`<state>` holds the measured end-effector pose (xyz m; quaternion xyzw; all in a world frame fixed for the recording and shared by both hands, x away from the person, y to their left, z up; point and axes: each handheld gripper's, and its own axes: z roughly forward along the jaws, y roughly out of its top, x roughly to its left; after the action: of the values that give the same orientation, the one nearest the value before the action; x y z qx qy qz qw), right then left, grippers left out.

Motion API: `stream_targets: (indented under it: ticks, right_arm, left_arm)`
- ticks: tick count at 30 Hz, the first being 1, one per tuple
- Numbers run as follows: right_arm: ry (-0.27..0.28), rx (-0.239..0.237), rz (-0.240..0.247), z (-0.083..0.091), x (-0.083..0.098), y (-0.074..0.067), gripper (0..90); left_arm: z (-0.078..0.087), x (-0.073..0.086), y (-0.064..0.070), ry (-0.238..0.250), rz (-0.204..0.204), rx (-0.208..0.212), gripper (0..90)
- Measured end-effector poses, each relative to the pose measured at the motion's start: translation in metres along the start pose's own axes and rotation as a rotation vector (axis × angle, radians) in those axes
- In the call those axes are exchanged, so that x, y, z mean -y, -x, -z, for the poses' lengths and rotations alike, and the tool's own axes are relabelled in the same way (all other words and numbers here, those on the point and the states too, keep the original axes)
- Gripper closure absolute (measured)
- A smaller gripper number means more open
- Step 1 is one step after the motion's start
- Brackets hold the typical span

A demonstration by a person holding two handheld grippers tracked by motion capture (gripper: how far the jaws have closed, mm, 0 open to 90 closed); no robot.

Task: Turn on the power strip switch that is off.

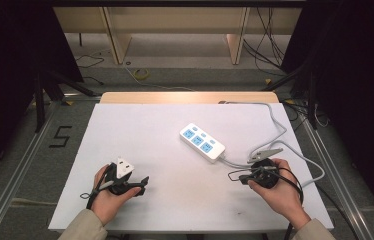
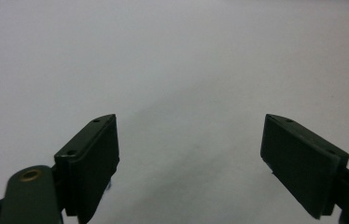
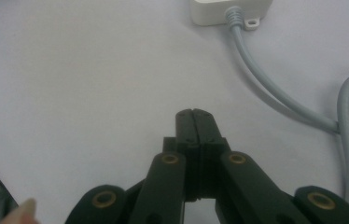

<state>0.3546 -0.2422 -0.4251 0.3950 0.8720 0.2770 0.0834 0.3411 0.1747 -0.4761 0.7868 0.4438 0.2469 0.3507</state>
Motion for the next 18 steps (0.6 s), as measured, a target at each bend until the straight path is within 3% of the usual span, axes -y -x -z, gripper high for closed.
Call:
stream_targets:
  ticks: [18]
  right_arm:
    - [-0.015,0.018,0.011,0.003,-0.024,0.005,90.0]
  left_arm:
    - [0.000,0.000,0.000,0.002,-0.003,-0.002,19.5]
